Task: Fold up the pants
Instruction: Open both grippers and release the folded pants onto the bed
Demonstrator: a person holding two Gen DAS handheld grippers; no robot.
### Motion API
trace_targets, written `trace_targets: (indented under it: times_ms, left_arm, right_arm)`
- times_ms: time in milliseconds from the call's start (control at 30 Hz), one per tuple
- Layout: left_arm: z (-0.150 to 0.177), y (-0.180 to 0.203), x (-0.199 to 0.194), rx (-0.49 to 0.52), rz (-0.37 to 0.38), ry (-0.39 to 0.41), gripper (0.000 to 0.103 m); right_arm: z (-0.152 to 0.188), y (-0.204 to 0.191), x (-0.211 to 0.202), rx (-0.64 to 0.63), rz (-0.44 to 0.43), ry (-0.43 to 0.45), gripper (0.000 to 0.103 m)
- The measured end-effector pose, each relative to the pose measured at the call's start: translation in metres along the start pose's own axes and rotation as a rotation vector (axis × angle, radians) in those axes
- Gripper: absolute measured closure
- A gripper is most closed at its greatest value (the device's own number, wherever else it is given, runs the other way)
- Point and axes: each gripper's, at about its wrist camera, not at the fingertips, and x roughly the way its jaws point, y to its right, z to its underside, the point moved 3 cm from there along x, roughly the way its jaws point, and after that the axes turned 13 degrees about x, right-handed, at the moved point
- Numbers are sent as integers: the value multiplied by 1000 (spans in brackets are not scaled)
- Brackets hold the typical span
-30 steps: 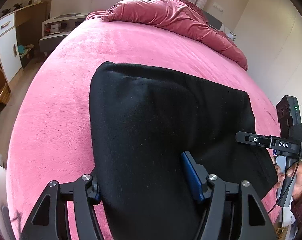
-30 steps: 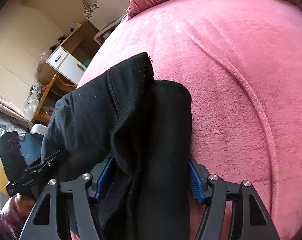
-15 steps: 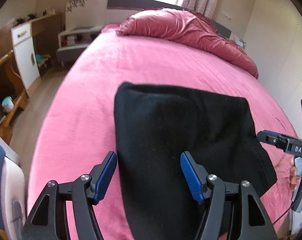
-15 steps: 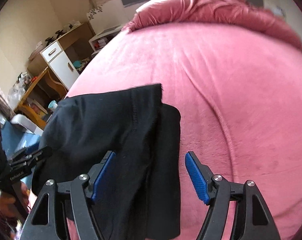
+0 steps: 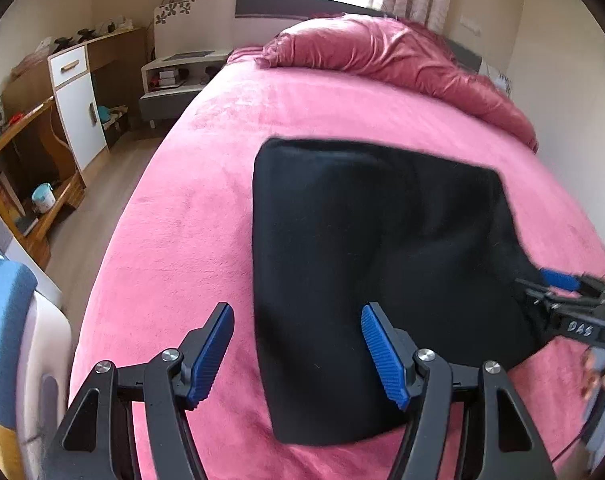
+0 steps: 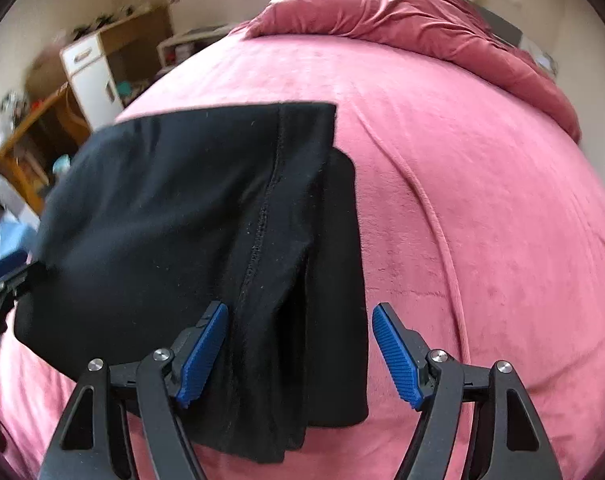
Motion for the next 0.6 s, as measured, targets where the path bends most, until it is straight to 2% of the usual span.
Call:
trace_targets:
  times_ms: [267, 467, 600]
  left_arm:
    - [11, 12, -55, -17, -2, 81, 35]
    - [35, 20, -86, -44, -4, 93, 35]
    - [46, 20, -100, -62, -32, 96, 35]
  right_arm:
    - [8, 4, -53, 64, -31, 112, 27]
    - [34, -28, -76, 55, -36, 159, 24]
    - [54, -43, -89, 50, -27, 188, 23]
